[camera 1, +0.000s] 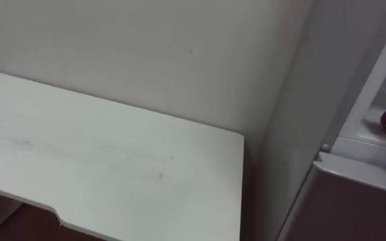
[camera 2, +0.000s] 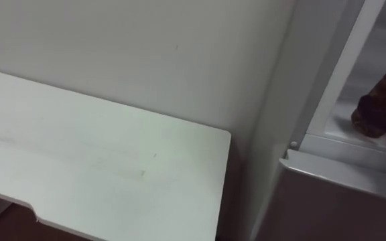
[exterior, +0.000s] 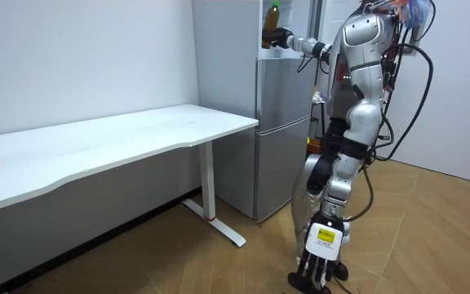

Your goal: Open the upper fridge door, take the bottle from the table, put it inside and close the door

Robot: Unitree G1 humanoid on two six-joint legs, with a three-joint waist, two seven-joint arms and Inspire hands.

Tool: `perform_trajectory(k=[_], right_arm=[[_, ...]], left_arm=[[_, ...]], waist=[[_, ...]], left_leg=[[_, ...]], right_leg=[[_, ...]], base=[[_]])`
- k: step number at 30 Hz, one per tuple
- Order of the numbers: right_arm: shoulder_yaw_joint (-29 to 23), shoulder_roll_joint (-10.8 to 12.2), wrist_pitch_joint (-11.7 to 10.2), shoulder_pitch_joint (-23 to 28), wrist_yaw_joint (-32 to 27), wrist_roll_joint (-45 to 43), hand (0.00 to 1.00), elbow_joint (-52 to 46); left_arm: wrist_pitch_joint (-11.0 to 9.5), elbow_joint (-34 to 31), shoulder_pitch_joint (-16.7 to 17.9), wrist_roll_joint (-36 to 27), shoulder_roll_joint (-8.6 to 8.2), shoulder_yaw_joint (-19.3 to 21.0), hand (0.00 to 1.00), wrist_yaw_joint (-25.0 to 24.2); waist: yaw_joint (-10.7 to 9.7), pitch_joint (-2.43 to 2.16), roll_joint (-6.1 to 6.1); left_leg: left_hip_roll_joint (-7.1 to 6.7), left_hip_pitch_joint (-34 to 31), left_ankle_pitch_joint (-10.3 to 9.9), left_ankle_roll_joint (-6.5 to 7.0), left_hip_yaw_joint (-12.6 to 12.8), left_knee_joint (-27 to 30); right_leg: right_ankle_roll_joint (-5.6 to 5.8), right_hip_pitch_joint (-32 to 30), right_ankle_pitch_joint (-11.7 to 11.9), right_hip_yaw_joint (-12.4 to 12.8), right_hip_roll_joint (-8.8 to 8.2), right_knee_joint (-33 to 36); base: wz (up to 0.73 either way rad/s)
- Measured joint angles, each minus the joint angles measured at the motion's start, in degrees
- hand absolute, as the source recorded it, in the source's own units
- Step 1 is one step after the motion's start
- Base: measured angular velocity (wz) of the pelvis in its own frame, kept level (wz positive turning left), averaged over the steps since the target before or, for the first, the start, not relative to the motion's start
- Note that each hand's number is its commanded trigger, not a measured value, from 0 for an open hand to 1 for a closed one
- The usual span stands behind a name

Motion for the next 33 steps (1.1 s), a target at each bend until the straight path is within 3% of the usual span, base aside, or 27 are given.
perform_trajectory(k=[4, 6, 12, 17, 19, 22, 29, 30, 31, 32, 33], right_arm=[[0.23, -0.05, -0.03, -0.29, 0.05, -0.09, 1.00, 0.98], [0.22, -0.19, -0.20, -0.36, 0.06, -0.11, 1.00, 2.17], [0.30, -0.93, -1.07, -1.22, -0.31, -0.59, 1.00, 4.72], [0.34, -1.99, -3.39, -3.38, -0.83, 0.97, 1.00, 8.78], [2.61, -3.92, -3.83, -5.26, -0.34, 0.92, 1.00, 11.41], [5.25, -6.76, -4.57, -7.76, 1.89, 1.98, 1.00, 17.06], [6.58, -9.39, -4.65, -10.84, 8.23, 6.55, 1.00, 26.08], [6.70, -9.96, -4.65, -11.11, 10.06, 8.33, 0.60, 28.43], [7.08, -10.59, -4.64, -11.16, 11.64, 9.40, 0.45, 30.22], [7.47, -10.81, -4.61, -11.35, 12.59, 9.69, 0.05, 31.05], [8.03, -11.10, -4.57, -11.67, 14.13, 10.01, 0.00, 31.85]], left_arm=[[0.82, -0.91, 1.39, 0.01, -0.32, 0.00, 0.00, 0.50], [1.18, -1.62, 2.34, 0.01, -0.54, 0.00, 0.00, 0.87], [2.59, -1.82, 3.54, -0.94, -0.64, -0.09, 0.00, 0.85], [4.12, -4.05, 3.79, -1.15, -0.60, -0.33, 0.00, 0.80], [5.50, -4.84, 3.69, -1.10, -0.13, -0.42, 0.00, 0.81], [6.63, -6.10, 3.52, -1.16, 1.03, -0.63, 0.00, 0.89], [9.18, -8.21, 3.32, -1.14, 2.35, -1.64, 0.00, 0.55], [9.48, -8.42, 3.06, -1.17, 2.75, -1.62, 0.00, 0.45], [9.92, -8.39, 2.58, -1.22, 3.11, -1.61, 0.00, 0.38], [10.07, -8.39, 2.45, -1.21, 3.21, -1.61, 0.00, 0.30], [10.16, -8.40, 2.34, -1.22, 3.27, -1.62, 0.00, -0.01]], waist=[[0.35, -0.04, 0.30], [0.82, -0.27, 0.53], [2.30, -0.24, 1.34], [3.27, -0.14, 2.24], [3.56, -0.03, 2.50], [4.41, 0.13, 2.17], [6.20, 0.20, 0.68], [6.77, 0.34, 0.07], [7.70, 0.42, -0.47], [7.81, 0.47, -0.63], [7.76, 0.54, -0.78]], left_leg=[[-0.05, -0.10, 0.00, -0.01, -0.27, 0.18], [-0.06, -0.03, 0.00, -0.01, -0.33, 0.17], [-0.12, -1.58, -0.54, -0.39, -1.59, 1.73], [-0.10, -5.84, -0.12, -0.92, -3.27, 3.61], [-0.13, -7.37, 0.45, -1.16, -4.06, 3.81], [0.01, -8.65, 0.98, -1.54, -4.75, 4.10], [0.45, -9.97, 1.39, -2.14, -5.16, 5.19], [0.57, -9.61, 1.43, -2.21, -5.14, 5.17], [0.80, -9.43, 1.45, -2.20, -4.82, 5.20], [0.87, -9.40, 1.45, -2.20, -4.80, 5.30], [0.98, -9.32, 1.38, -2.32, -4.95, 5.41]], right_leg=[[0.00, 0.08, 0.00, 0.01, 0.04, 0.00], [0.00, 0.16, 0.00, 0.02, 0.04, 0.00], [-0.01, -0.38, 0.00, -0.92, 0.21, 0.04], [-0.49, -3.07, 0.30, -1.65, 0.64, 0.15], [-0.97, -4.21, 0.59, -2.31, 0.79, 0.10], [-1.37, -5.08, 0.84, -3.46, 0.97, -0.02], [-1.94, -5.65, 0.54, -3.19, 1.61, -1.97], [-2.06, -5.42, 0.81, -3.12, 1.79, -2.16], [-2.45, -5.29, 1.06, -2.96, 1.94, -2.23], [-2.44, -5.12, 1.11, -3.00, 2.01, -2.40], [-2.14, -4.66, 1.29, -3.00, 2.35, -3.21]], base=[[0.02], [0.00], [0.08], [0.17], [0.13], [0.17], [0.03], [-0.07], [-0.07], [-0.05], [0.00]])
